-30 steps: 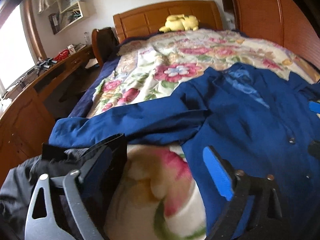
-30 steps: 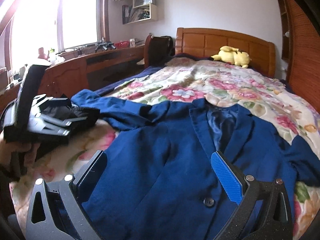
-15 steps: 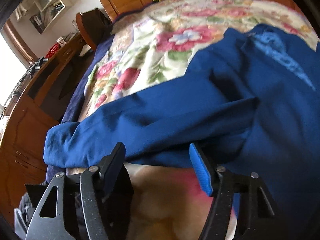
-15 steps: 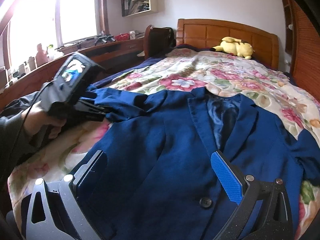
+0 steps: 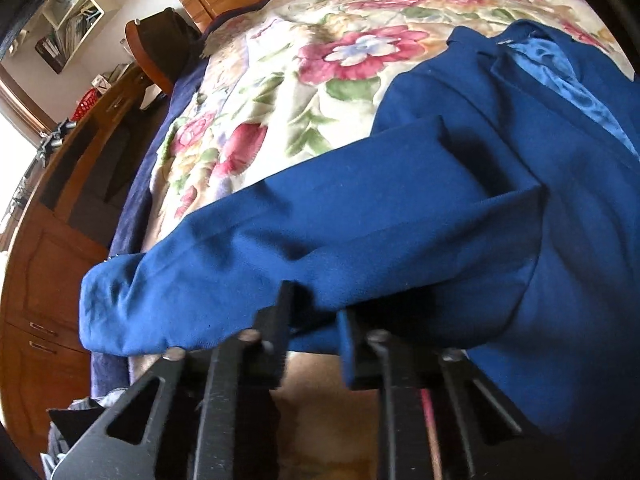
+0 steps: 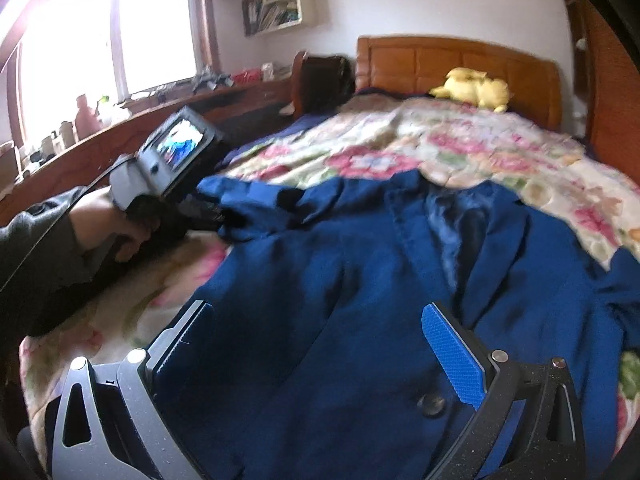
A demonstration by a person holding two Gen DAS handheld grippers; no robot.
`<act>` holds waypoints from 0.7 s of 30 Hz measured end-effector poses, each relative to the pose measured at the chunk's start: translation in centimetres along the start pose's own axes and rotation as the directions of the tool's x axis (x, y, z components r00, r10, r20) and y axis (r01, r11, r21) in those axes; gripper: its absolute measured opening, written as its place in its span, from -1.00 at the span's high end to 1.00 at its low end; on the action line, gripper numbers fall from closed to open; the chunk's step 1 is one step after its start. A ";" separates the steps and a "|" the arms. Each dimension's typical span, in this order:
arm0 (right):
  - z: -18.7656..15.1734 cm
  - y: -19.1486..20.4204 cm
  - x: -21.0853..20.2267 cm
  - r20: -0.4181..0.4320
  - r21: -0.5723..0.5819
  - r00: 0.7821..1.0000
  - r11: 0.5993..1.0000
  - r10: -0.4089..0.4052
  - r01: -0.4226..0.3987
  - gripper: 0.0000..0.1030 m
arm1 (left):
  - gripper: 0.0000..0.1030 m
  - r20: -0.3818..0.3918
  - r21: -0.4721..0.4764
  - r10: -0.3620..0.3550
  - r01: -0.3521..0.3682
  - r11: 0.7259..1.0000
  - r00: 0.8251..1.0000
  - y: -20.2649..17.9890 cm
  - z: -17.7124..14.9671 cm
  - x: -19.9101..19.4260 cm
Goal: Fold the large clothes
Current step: 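Grasp the jacket sleeve nearest the left gripper and fold it across the body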
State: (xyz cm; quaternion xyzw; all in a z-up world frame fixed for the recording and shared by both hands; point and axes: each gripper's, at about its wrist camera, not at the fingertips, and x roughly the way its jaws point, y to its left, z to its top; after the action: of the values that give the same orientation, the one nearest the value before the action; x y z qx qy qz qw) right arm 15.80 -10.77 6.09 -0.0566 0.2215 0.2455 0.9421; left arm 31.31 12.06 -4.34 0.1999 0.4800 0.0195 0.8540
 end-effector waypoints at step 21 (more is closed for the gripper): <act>-0.5 -2.5 -1.2 0.015 0.081 0.974 0.972 -0.224 0.223 -1.00 | 0.90 0.315 -0.089 -0.204 0.243 0.966 0.927 -7.0 2.3 -12.4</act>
State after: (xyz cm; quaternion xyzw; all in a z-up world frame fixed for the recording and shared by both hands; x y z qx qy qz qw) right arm 15.90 -13.56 6.17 -0.0409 0.2121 0.1296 0.9678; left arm 25.39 2.08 4.26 0.0900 0.3607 -0.0789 0.9250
